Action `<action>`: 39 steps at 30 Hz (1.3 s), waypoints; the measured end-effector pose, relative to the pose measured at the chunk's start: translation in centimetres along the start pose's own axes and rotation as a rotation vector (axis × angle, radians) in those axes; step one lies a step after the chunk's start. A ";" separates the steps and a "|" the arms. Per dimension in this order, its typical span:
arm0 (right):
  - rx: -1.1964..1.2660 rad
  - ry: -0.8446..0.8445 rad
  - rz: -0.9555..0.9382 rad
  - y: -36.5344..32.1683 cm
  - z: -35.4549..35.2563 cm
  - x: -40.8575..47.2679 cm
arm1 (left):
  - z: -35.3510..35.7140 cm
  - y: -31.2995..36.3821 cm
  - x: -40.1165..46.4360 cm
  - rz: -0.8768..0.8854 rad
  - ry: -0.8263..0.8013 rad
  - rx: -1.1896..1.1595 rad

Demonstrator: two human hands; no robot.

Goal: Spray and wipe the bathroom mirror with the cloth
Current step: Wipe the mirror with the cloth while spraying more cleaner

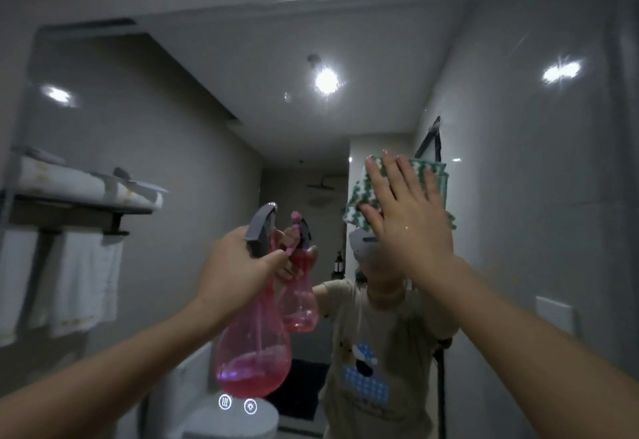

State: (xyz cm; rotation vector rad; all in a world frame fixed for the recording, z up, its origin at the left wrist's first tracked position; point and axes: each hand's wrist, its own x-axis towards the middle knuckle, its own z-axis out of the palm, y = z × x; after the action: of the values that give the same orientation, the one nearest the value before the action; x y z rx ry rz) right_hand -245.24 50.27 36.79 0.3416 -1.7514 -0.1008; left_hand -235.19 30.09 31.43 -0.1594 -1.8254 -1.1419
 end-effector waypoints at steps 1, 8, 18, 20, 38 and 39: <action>0.021 0.032 0.053 -0.6 0.4 -0.3 | -0.1 0.3 0.0 0.003 -0.008 0.000; 0.060 0.019 -0.045 -9.2 2.3 -2.4 | -4.9 -0.4 1.1 0.065 -0.008 0.010; 0.004 -0.013 -0.112 -17.3 2.2 3.8 | -12.8 -6.4 5.7 0.101 -0.023 -0.029; -0.020 -0.037 -0.133 -18.0 1.8 5.9 | -13.5 -6.6 7.3 0.122 -0.032 -0.057; 0.038 0.015 -0.145 -12.8 -2.2 24.7 | -10.7 0.4 18.4 0.155 0.082 -0.149; 0.046 0.022 -0.138 -12.6 -2.4 25.6 | -10.9 0.9 18.8 0.147 0.099 -0.150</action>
State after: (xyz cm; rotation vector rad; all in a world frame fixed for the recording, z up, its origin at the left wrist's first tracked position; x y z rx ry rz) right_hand -245.14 31.34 58.30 0.4951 -1.7091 -0.1554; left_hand -237.94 15.87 47.66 -0.3139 -1.6140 -1.1619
